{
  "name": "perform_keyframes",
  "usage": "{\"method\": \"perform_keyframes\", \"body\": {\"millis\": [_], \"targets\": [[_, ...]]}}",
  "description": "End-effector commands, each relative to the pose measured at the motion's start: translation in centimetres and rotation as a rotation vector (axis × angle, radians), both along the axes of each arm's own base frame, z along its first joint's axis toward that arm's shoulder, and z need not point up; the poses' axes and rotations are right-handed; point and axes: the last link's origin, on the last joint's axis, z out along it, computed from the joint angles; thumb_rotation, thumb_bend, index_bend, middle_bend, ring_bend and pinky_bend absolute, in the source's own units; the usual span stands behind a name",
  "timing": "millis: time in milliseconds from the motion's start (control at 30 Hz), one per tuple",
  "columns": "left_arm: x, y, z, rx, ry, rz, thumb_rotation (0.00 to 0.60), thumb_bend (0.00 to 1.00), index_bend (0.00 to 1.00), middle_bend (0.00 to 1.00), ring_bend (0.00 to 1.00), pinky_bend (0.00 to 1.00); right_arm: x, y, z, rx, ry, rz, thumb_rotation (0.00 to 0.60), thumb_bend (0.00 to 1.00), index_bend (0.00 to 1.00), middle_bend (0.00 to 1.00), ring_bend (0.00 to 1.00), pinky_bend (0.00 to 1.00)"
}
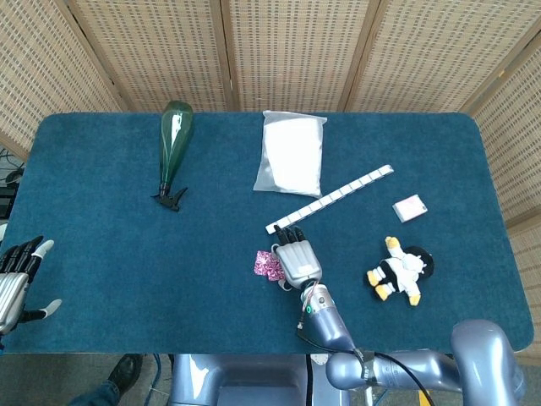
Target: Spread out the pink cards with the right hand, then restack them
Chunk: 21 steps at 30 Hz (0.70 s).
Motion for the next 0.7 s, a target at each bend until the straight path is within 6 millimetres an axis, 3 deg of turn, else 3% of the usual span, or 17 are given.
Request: {"method": "perform_keyframes", "body": {"millis": [33,700], "targets": [[0.0,0.0,0.0,-0.001,-0.001,0.001,0.600,0.22,0.00,0.00,0.00,0.00,0.6,-0.4,-0.5,-0.010,0.013,-0.005,0.600,0.26,0.47,0.00,0.00,0.04],[-0.1,0.0,0.0,-0.002,-0.004,0.002,0.600,0.22,0.00,0.00,0.00,0.00,2.4,-1.1,-1.8,-0.016,0.023,-0.051,0.600,0.26,0.47,0.00,0.00,0.04]]}}
